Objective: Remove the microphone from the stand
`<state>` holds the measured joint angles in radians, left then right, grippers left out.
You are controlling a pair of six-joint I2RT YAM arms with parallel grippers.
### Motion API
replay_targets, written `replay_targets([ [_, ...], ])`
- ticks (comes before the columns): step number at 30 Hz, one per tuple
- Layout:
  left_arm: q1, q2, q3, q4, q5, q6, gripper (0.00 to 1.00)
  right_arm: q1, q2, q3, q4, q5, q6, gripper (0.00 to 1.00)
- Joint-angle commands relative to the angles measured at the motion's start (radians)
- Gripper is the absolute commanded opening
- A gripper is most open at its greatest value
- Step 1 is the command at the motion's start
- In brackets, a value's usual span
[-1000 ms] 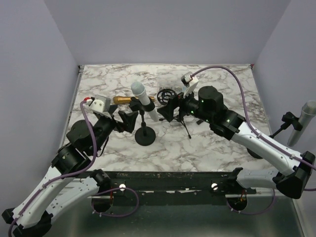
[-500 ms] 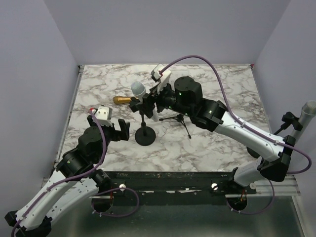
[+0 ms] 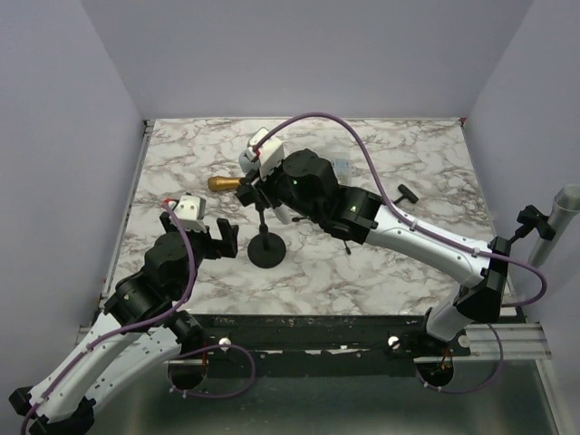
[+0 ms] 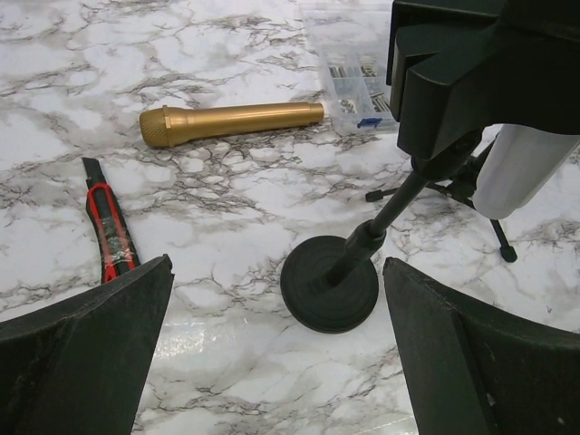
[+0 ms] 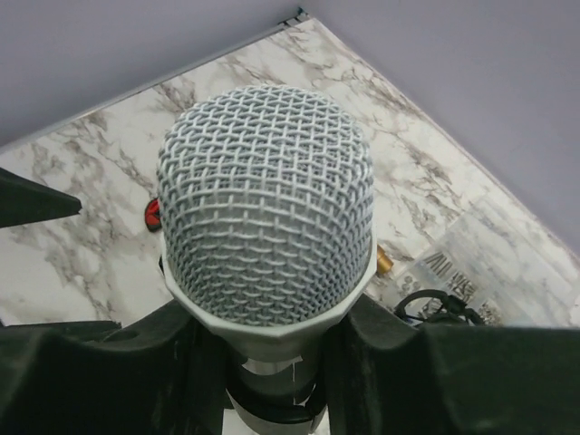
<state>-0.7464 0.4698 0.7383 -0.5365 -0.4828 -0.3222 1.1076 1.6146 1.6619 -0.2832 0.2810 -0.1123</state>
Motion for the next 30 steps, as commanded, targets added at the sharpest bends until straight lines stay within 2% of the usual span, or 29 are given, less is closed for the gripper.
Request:
replay_targets([
  [1,-0.001,0.015,0.04,0.035,0.061,-0.004,0.99,0.009,-0.021,-0.041,0.081,0.072,-0.063,0.22],
  [2,-0.001,0.015,0.043,0.043,0.079,0.008,0.99,0.009,-0.037,-0.071,0.114,0.076,-0.078,0.13],
  [4,-0.001,0.015,0.055,0.057,0.138,0.045,0.98,0.006,-0.063,-0.116,0.142,0.025,-0.12,0.01],
  [5,0.001,0.016,0.066,0.058,0.177,0.062,0.99,0.004,-0.076,-0.134,0.15,-0.021,-0.144,0.01],
  [10,0.038,-0.03,0.061,0.133,0.471,0.166,0.98,-0.022,-0.088,-0.149,0.137,-0.165,-0.179,0.01],
  [14,0.139,-0.023,0.018,0.207,0.617,0.274,0.98,-0.075,-0.099,-0.148,0.118,-0.304,-0.167,0.0],
  [17,0.3,0.002,-0.034,0.318,0.763,0.283,0.98,-0.107,-0.104,-0.145,0.097,-0.384,-0.158,0.01],
  [19,0.426,0.041,-0.072,0.421,0.938,0.252,0.98,-0.126,-0.102,-0.138,0.08,-0.429,-0.151,0.01],
  [22,0.606,0.122,-0.099,0.617,1.246,0.121,0.95,-0.135,-0.091,-0.096,0.035,-0.454,-0.123,0.01],
  [24,0.651,0.181,-0.111,0.736,1.377,0.06,0.93,-0.139,-0.085,-0.071,0.013,-0.49,-0.105,0.01],
  [30,0.659,0.307,-0.168,0.948,1.441,0.123,0.94,-0.149,-0.064,-0.05,0.013,-0.535,-0.099,0.01],
])
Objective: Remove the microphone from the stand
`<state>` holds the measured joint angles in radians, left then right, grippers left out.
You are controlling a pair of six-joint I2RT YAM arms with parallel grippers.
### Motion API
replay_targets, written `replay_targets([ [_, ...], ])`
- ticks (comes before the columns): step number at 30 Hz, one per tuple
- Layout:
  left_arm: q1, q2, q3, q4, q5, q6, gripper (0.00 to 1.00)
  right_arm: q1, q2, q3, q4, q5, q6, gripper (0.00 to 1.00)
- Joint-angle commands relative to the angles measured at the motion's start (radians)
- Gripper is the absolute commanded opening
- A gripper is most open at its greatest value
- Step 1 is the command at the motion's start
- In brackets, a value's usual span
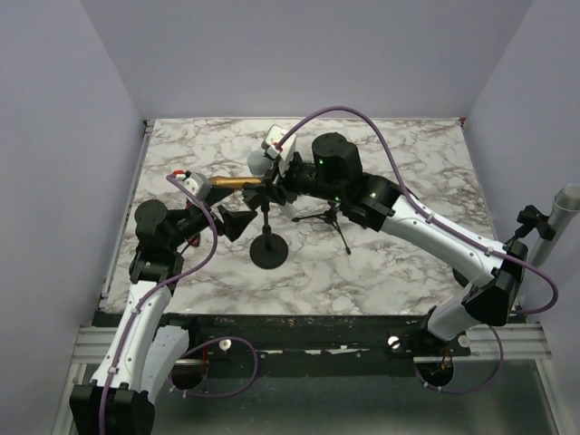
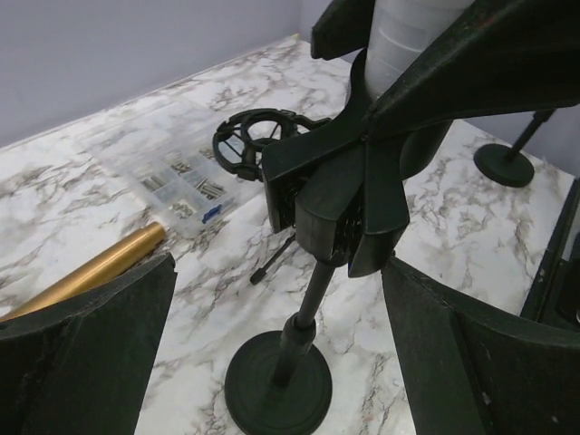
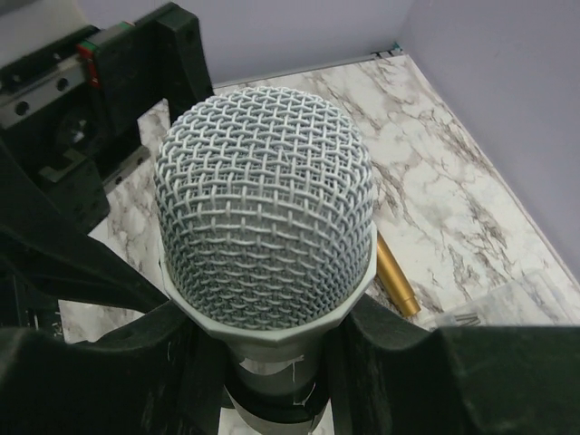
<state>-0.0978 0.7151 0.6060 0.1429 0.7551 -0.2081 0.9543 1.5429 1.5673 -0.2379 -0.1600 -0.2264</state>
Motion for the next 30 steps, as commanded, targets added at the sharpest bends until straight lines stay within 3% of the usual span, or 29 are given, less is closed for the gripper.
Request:
replay_targets([
  [1,0.01,0.074,-0.037,0.298,0.227,0.026,0.93,0.004,0.01,0.044,-0.027,-0.102,0.016,0.01],
  [6,0.03,0.111,-0.07,0.447,0.255,0.049,0.93,0.0,0.028,0.051,-0.026,-0.109,0.013,0.01],
  [12,0.027,0.144,-0.12,0.62,0.3,-0.016,0.84,-0.006,0.04,0.049,-0.024,-0.113,0.016,0.01],
  [18,0.01,0.166,-0.118,0.656,0.29,-0.025,0.73,-0.008,0.052,0.056,-0.026,-0.114,0.013,0.01],
  [22,-0.001,0.176,-0.127,0.731,0.299,-0.073,0.73,-0.008,0.062,0.061,-0.034,-0.112,0.012,0.01],
  [25,-0.01,0.186,-0.114,0.698,0.314,-0.057,0.71,-0.009,0.067,0.066,-0.035,-0.113,0.014,0.01],
  [30,-0.011,0.202,-0.1,0.663,0.32,-0.039,0.57,-0.009,0.068,0.074,-0.035,-0.115,0.015,0.01],
])
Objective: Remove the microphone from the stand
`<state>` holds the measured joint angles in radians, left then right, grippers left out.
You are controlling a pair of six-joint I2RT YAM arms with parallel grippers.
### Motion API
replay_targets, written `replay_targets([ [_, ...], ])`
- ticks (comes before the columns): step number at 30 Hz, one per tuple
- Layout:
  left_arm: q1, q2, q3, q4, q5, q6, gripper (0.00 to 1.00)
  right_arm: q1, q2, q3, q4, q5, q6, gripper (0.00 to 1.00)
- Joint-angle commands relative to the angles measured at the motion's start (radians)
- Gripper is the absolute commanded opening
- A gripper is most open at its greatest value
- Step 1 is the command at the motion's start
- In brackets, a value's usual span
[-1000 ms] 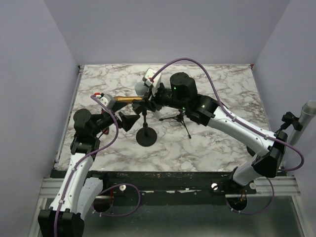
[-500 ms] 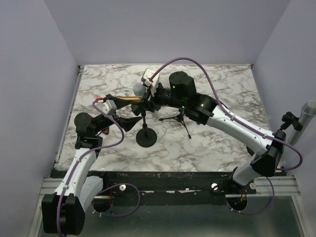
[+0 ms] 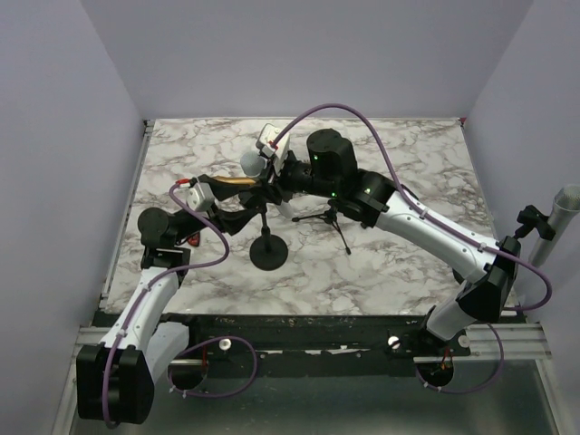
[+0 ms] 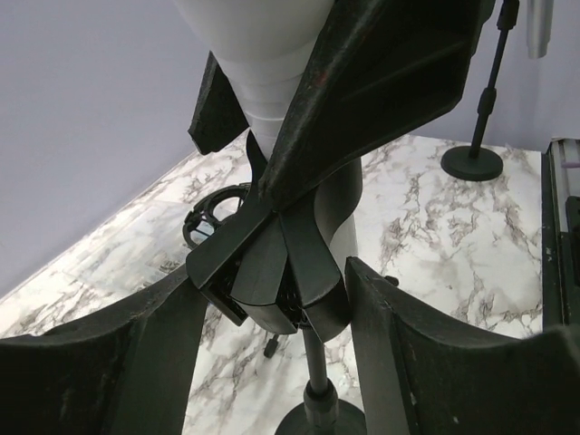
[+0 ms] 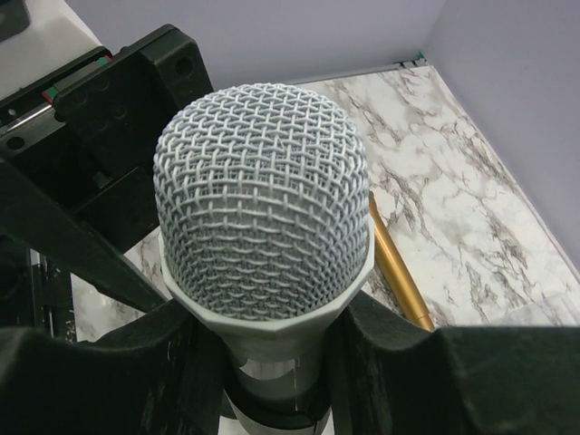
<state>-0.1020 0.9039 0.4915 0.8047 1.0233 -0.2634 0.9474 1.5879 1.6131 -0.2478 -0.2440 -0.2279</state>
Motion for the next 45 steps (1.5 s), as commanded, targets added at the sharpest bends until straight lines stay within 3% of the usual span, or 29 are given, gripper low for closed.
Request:
replay_targets([
  [1,-0.007,0.016,0.017,-0.01,0.05,0.022,0.53,-0.002,0.022,0.029,-0.025,-0.033,0.017,0.01],
  [4,-0.008,0.024,0.027,-0.038,0.05,0.035,0.39,-0.002,0.018,0.025,-0.018,-0.038,0.018,0.01],
  [6,-0.007,0.024,0.03,-0.041,0.05,0.041,0.2,-0.002,0.012,0.018,-0.009,-0.039,0.016,0.01],
  [7,-0.007,0.025,0.033,-0.05,0.049,0.049,0.06,-0.002,0.011,0.012,-0.004,-0.035,0.014,0.01],
  [8,-0.008,0.026,0.041,-0.085,0.049,0.067,0.0,-0.002,0.009,0.01,-0.001,-0.033,0.008,0.01],
  [18,-0.007,0.086,0.118,-0.265,0.125,0.113,0.0,-0.002,-0.019,-0.006,0.102,-0.028,-0.009,0.01],
  [23,-0.008,0.096,0.151,-0.359,0.125,0.157,0.0,-0.001,-0.013,0.019,0.119,-0.098,-0.015,0.01],
  [33,-0.007,0.105,0.158,-0.362,0.136,0.144,0.0,-0.001,0.024,0.094,0.151,-0.205,0.02,0.01],
  [44,-0.011,0.089,0.149,-0.329,0.124,0.116,0.0,-0.002,0.0,0.06,0.181,-0.188,0.029,0.01],
  [45,-0.011,0.081,0.131,-0.298,0.114,0.102,0.1,-0.002,-0.007,0.043,0.177,-0.168,0.019,0.01],
])
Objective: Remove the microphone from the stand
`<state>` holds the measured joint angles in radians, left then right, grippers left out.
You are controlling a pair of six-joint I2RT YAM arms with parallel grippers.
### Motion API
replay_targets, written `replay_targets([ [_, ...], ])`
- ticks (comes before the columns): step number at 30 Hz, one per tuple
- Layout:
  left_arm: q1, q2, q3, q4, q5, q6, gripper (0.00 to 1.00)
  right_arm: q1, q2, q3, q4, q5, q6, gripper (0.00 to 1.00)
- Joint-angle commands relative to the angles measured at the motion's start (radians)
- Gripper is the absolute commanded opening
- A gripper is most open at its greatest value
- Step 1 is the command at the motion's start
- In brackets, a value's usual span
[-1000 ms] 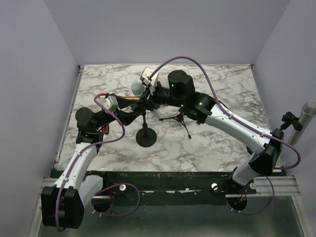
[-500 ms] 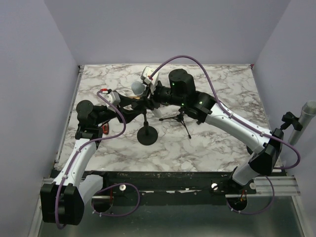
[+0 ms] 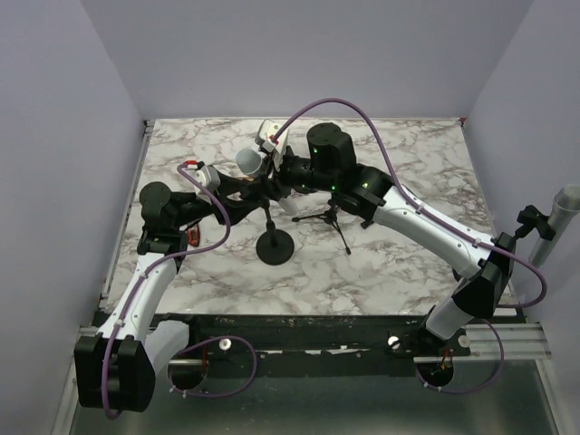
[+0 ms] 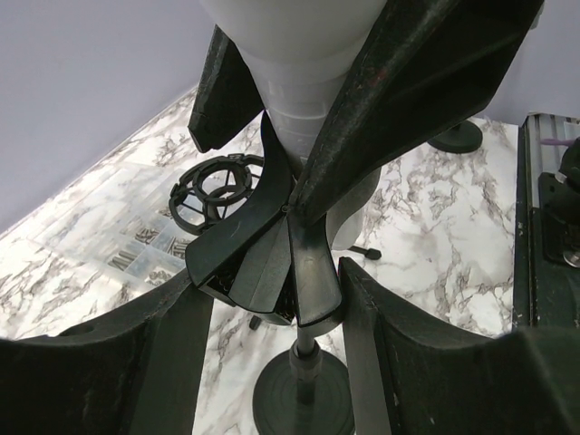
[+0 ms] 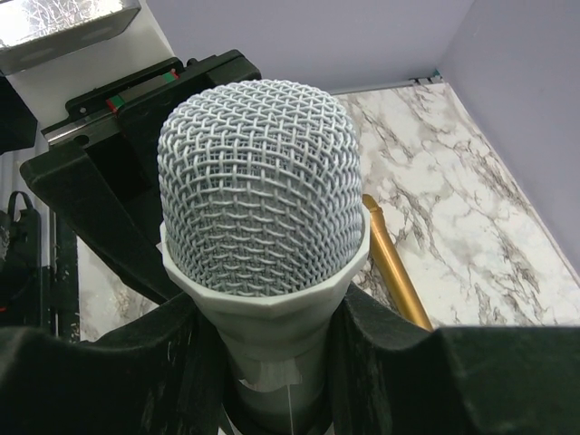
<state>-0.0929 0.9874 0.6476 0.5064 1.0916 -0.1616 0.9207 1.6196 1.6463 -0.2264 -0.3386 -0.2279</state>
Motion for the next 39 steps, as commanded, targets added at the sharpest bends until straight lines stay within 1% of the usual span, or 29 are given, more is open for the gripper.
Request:
replay_targets([
  [1,-0.02,-0.019,-0.046,0.053,0.027,-0.021,0.23,0.024,-0.044,-0.004,0.15,-0.048,0.007,0.01],
  [2,-0.019,-0.037,-0.079,0.1,0.008,-0.04,0.36,0.025,-0.047,-0.013,0.141,-0.03,-0.005,0.01],
  [3,-0.019,-0.058,-0.099,0.131,-0.027,-0.044,0.46,0.024,-0.047,-0.018,0.128,-0.013,-0.015,0.01],
  [4,-0.019,-0.075,-0.116,0.138,-0.053,-0.037,0.57,0.023,-0.044,-0.017,0.115,-0.001,-0.021,0.01],
  [6,-0.02,-0.093,-0.12,0.114,-0.062,-0.011,0.74,0.011,-0.041,-0.015,0.096,0.002,-0.019,0.01],
  [9,-0.019,-0.088,-0.126,0.125,-0.053,-0.016,0.85,0.002,-0.046,-0.027,0.095,-0.005,-0.014,0.01],
  [12,-0.018,-0.098,-0.137,0.149,-0.048,-0.022,0.88,0.0,-0.046,-0.027,0.083,-0.004,-0.015,0.01],
  [16,-0.014,-0.117,-0.145,0.139,-0.062,-0.007,0.88,-0.002,-0.049,-0.03,0.065,0.009,-0.02,0.01],
  [20,-0.002,-0.069,-0.135,0.235,-0.04,-0.087,0.88,-0.002,-0.052,-0.031,0.058,-0.006,-0.02,0.01],
  [22,-0.002,-0.047,-0.122,0.243,-0.045,-0.1,0.88,-0.002,-0.051,-0.025,0.055,-0.013,-0.018,0.01],
  [26,-0.003,-0.034,-0.129,0.308,-0.064,-0.133,0.87,-0.002,-0.047,-0.015,0.047,-0.025,-0.016,0.01],
  [31,-0.003,-0.034,-0.124,0.311,-0.091,-0.132,0.83,-0.001,-0.04,-0.01,0.043,-0.036,-0.014,0.01],
  [39,-0.007,-0.033,-0.128,0.335,-0.095,-0.147,0.85,-0.002,-0.029,0.007,0.033,-0.045,-0.008,0.0],
])
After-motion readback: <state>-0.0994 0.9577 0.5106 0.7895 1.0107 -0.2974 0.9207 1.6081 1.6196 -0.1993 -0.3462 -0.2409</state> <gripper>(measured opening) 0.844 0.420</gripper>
